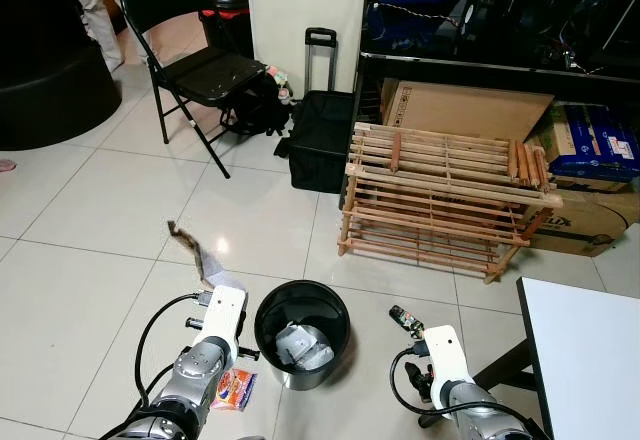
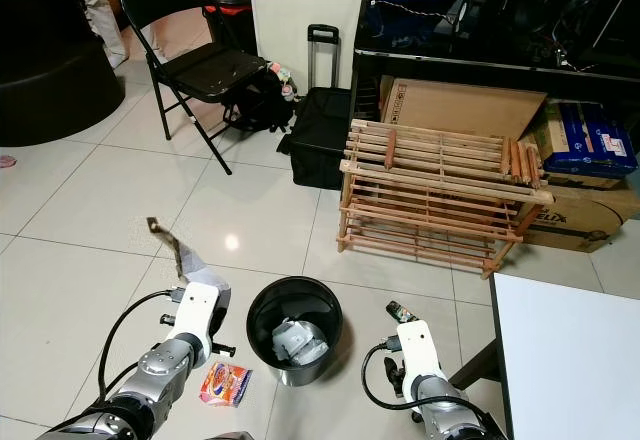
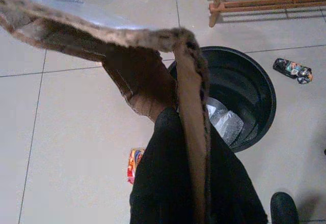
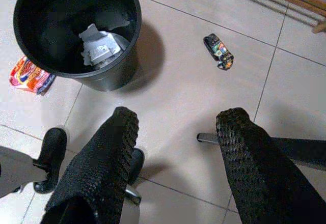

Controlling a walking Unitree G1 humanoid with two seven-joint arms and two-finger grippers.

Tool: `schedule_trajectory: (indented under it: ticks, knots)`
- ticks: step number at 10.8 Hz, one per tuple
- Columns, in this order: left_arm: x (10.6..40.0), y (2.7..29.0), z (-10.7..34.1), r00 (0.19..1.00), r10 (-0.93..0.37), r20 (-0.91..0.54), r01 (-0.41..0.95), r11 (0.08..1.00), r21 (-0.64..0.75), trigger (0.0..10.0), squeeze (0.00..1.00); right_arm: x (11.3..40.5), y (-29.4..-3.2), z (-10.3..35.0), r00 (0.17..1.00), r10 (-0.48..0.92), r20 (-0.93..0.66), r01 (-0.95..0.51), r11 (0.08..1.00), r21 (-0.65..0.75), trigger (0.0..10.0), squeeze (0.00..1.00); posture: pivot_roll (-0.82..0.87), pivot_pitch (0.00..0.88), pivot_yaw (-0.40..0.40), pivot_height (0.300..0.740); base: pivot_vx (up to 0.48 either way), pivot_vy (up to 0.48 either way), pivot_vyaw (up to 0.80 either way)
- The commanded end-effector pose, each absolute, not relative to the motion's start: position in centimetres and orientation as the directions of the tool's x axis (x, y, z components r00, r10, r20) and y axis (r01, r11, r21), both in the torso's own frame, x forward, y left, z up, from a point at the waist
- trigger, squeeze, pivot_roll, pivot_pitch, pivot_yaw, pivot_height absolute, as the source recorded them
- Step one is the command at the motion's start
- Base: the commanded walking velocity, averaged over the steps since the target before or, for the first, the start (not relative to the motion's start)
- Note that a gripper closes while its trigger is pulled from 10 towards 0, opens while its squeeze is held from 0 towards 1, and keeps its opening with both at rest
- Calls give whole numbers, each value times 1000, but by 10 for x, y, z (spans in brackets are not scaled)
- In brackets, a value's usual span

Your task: Picking trash to rubbish bin

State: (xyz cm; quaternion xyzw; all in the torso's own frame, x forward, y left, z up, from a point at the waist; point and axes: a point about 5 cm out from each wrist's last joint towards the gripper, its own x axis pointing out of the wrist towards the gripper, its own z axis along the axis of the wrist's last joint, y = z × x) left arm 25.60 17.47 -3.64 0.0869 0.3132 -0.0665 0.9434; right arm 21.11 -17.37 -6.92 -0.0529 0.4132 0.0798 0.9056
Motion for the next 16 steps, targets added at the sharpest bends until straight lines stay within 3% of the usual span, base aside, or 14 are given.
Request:
schedule_trajectory:
  ticks: [1,14,16]
  knots:
    - [255,176,-37,790,-66,-609,181,975,129,10000,0,216,-177,-66,665,98,-741,-176,984,-28,10000,0,84,30,-34,740,259,0,0]
    - [256,177,-36,793,-67,-605,185,974,134,10000,0,214,-177,-67,659,95,-746,-171,985,-26,10000,0,88,42,-32,740,275,0,0]
    - [257,178,-36,797,-61,-601,177,975,137,10000,0,214,-177,-67,660,96,-745,-171,985,-25,10000,0,88,42,-32,740,0,0,0]
